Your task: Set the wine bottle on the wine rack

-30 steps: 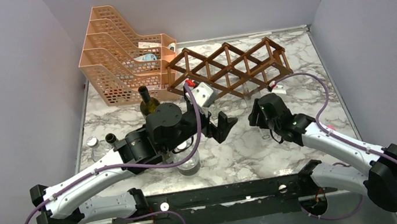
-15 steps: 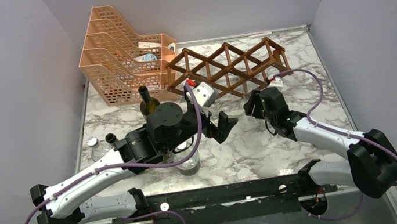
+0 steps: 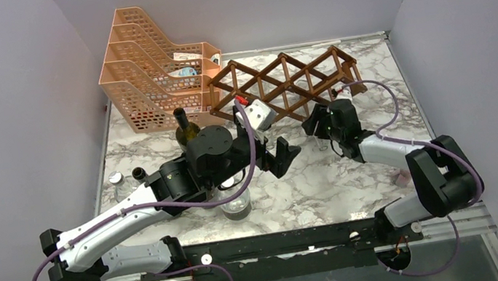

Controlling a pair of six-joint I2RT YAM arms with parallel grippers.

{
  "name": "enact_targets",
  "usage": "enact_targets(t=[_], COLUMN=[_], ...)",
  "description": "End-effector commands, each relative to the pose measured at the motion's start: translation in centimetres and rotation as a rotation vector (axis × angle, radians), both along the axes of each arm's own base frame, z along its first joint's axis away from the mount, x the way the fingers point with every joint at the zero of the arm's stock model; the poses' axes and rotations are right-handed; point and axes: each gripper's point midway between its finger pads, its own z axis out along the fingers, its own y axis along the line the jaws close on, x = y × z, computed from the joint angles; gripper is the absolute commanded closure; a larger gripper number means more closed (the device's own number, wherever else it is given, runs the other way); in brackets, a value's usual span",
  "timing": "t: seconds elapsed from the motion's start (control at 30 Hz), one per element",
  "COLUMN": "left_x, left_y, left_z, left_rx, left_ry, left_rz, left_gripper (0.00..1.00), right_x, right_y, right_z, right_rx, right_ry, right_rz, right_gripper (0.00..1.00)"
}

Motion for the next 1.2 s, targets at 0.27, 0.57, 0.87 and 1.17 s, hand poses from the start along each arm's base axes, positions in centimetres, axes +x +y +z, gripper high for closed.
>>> enact_targets(t=[0.27,0.57,0.87,1.17], left_x=[-0.4,-0.5,-0.4,-0.5], left_y=[-0.5,-0.3,-0.1,-0.1], left_z=[1.9,2.1,2.1,2.0], left_rx=[-0.045,-0.047,-0.041,-0.038], left_ry=[0.006,0.004,0.001,0.002], left_rz=[-0.028,-0.025,-0.021,-0.024], left_gripper=[0.01,0.01,0.01,0.01], right_x=[4.7,6.5,6.7,6.1], right_y=[2.1,2.5,2.2,1.1], right_z=[5.1,4.2,1.9,2.4], right_rx=[0.106,0.064,0.049,-0.022], right_ry=[-0.183,-0.142,-0.084,-0.109], right_rz=[0.065,0.083,0.063,0.065], right_gripper=[0.99,0.91,0.43,0.19])
